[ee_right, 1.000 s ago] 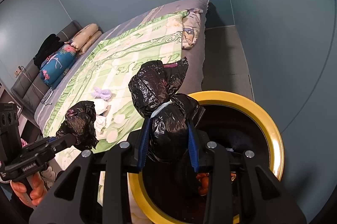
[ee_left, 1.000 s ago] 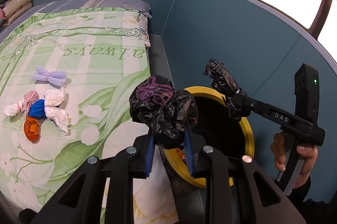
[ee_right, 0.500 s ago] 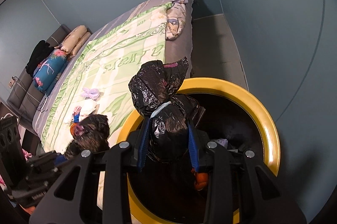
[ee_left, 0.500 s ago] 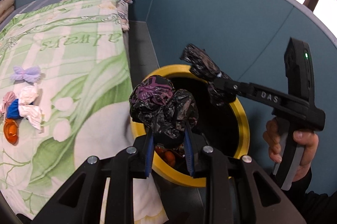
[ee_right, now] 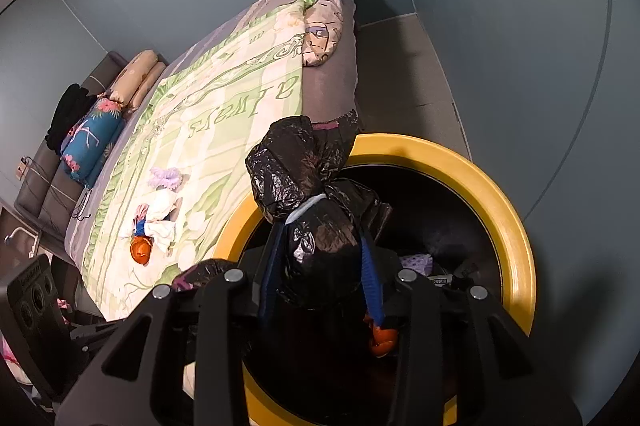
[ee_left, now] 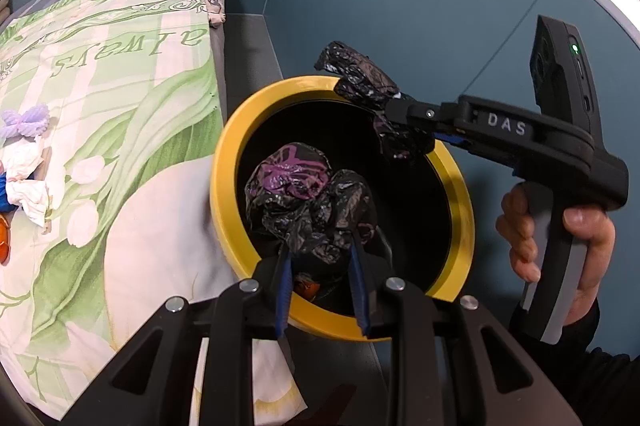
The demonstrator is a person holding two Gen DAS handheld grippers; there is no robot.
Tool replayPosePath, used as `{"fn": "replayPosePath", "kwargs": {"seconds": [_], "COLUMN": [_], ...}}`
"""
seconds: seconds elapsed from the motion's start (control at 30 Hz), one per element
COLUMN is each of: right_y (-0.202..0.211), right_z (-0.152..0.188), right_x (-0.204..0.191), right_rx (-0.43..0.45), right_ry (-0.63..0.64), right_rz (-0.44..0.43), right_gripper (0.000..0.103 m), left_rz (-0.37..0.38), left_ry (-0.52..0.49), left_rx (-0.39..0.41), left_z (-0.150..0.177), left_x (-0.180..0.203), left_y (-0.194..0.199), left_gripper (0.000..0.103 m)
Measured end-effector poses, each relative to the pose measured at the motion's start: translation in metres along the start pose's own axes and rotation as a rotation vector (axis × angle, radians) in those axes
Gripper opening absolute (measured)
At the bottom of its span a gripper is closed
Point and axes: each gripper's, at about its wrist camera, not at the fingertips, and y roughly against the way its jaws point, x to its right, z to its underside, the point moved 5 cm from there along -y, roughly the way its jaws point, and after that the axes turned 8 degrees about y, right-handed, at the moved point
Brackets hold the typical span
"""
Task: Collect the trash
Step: 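Open both grippers to drop the black bags into the bin, then move both tools back over the remaining trash on the bed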
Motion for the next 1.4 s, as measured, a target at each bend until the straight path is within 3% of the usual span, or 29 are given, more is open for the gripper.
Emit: {"fn": "replayPosePath", "kwargs": {"seconds": [0.13, 0.2, 0.33, 0.4, 0.6, 0.9, 1.1, 1.4], "right_y": [0.003, 0.003, 0.004, 0.005, 0.010, 0.016, 0.015, 0.008], "right_z": [0.000, -0.001, -0.001, -0.002, -0.005, -0.018, -0.029, -0.039], "right_x": [0.001, 0.003, 0.007, 0.008, 0.004, -0.029, -0.068, -0.117], "right_rx": [0.005, 0.008, 0.013, 0.016, 0.037, 0.087, 0.101, 0.091], "right_ry": [-0.013, -0.024, -0.038, -0.042, -0.033, 0.045, 0.122, 0.217], "right_rz": [-0.002, 0.002, 0.011, 0.011, -0.007, -0.067, -0.116, -0.164], "right_gripper": [0.044, 0.050, 0.052, 0.052, 0.053, 0.066, 0.073, 0.073], "left_rz": [0.013, 0.010, 0.007, 0.001, -0.013, -0.100, -0.151, -0.213], "left_ry": [-0.001, 0.005, 0.034, 0.044, 0.059, 0.086, 0.144, 0.213], "left_rx": [0.006, 0.007, 0.018, 0.032, 0.074, 0.187, 0.256, 0.309], "left_z": [0.003, 0.004, 0.004, 0.003, -0.004, -0.019, -0.025, -0.022], "left_x": [0.002, 0.002, -0.006, -0.010, -0.019, -0.053, -0.088, -0.130], "left_y": [0.002, 0.002, 0.009, 0.012, 0.025, 0.066, 0.095, 0.122], "left_gripper": [0.025, 0.030, 0.042, 0.054, 0.066, 0.081, 0.085, 0.087]}}
